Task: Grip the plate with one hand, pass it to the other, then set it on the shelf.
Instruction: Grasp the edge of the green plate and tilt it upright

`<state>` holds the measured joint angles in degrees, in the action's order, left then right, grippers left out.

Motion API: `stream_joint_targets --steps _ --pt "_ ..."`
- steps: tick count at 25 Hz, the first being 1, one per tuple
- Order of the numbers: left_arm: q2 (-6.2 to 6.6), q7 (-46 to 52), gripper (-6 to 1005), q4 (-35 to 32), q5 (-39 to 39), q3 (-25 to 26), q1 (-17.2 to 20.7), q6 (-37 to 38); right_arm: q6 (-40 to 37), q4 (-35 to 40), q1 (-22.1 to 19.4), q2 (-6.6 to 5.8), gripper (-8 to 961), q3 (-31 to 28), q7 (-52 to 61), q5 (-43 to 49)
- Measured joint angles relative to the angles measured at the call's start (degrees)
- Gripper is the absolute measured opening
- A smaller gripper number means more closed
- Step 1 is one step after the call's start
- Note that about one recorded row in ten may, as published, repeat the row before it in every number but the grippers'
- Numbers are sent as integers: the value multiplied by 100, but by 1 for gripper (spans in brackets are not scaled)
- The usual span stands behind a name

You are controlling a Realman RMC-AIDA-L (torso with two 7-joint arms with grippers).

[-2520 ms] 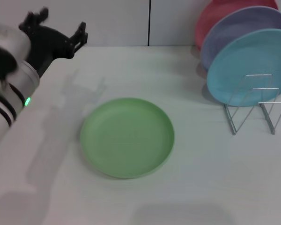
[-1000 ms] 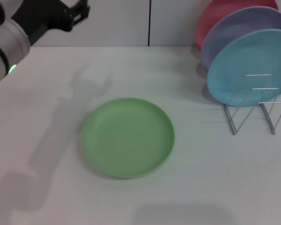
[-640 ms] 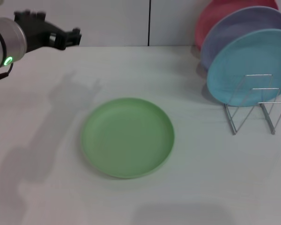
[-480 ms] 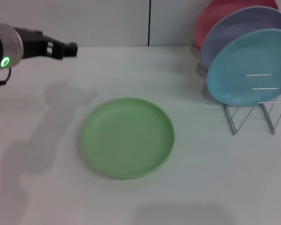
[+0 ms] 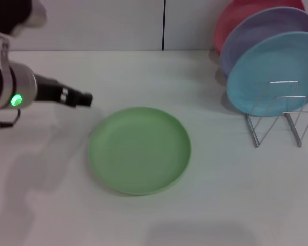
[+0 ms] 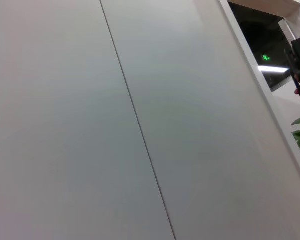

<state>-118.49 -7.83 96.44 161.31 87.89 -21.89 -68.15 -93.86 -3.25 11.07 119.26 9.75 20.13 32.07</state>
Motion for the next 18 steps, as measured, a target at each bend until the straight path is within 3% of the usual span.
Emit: stream_joint_targets --steps 18 --pt "-17 117 788 -1345 -395 -532 -310 184 0 0 -12 0 822 0 -30 73"
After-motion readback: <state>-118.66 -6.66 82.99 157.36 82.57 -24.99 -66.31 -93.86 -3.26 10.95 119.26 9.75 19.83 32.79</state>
